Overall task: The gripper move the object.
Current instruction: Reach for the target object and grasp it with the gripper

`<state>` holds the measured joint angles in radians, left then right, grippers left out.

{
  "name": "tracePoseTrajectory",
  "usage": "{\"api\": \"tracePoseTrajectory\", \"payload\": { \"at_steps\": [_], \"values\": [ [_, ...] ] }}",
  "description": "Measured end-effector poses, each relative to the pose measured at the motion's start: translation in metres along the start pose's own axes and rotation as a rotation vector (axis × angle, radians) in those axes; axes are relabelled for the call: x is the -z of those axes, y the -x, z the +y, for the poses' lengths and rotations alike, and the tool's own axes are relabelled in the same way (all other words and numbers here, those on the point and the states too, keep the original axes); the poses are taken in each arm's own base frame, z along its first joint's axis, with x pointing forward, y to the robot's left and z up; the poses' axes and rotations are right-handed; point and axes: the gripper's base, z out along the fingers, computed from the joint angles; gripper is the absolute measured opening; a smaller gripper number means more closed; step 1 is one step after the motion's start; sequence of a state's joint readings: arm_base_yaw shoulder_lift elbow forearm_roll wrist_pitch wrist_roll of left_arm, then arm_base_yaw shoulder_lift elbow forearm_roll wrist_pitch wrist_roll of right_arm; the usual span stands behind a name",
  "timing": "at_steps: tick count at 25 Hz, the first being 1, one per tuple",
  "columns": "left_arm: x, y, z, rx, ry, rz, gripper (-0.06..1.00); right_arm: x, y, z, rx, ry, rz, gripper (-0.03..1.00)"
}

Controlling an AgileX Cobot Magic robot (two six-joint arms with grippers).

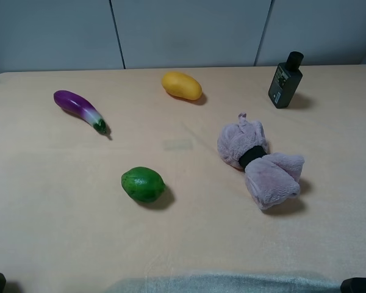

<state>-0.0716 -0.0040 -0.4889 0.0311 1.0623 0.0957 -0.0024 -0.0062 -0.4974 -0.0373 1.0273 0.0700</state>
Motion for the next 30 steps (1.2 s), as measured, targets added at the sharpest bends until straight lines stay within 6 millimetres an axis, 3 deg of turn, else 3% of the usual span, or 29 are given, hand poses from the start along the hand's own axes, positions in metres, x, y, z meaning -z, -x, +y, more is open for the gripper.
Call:
{"api": "tracePoseTrajectory", "payload": {
  "at_steps": [30],
  "values": [
    [0.0, 0.0, 0.0, 0.0, 0.0, 0.0, 0.95, 0.0003, 0.001, 0.0034, -0.021, 0.037, -0.009, 0.69]
  ]
}}
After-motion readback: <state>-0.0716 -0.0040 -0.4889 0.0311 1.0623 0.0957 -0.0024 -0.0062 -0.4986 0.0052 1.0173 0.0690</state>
